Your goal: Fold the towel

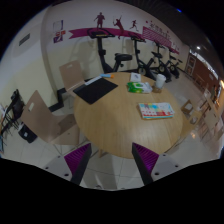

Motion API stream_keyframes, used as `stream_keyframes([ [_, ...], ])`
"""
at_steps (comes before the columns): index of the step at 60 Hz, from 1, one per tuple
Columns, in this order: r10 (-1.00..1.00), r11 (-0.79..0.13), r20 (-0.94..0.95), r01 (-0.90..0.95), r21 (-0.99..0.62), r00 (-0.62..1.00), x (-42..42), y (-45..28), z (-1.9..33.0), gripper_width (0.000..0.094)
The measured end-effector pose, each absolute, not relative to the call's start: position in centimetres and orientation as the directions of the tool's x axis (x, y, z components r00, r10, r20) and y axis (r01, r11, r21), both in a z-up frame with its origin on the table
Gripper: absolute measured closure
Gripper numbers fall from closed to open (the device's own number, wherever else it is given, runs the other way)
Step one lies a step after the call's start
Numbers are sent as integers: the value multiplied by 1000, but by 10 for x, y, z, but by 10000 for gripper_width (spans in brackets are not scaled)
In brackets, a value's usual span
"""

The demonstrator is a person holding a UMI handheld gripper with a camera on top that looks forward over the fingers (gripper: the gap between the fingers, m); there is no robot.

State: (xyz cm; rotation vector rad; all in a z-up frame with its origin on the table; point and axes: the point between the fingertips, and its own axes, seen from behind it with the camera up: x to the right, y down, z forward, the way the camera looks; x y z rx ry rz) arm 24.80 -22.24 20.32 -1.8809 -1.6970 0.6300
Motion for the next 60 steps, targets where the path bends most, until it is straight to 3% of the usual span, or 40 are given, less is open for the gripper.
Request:
stream_keyframes([
  [14,972,-141,40,710,-690,233,245,-163,197,78],
  [30,954,-154,60,652,-742,294,224,-112,176,79],
  [43,960,-141,33,582,-801,277,190,-96,151,79],
  [60,975,-60,63,529,-847,212,118,-51,91,82],
])
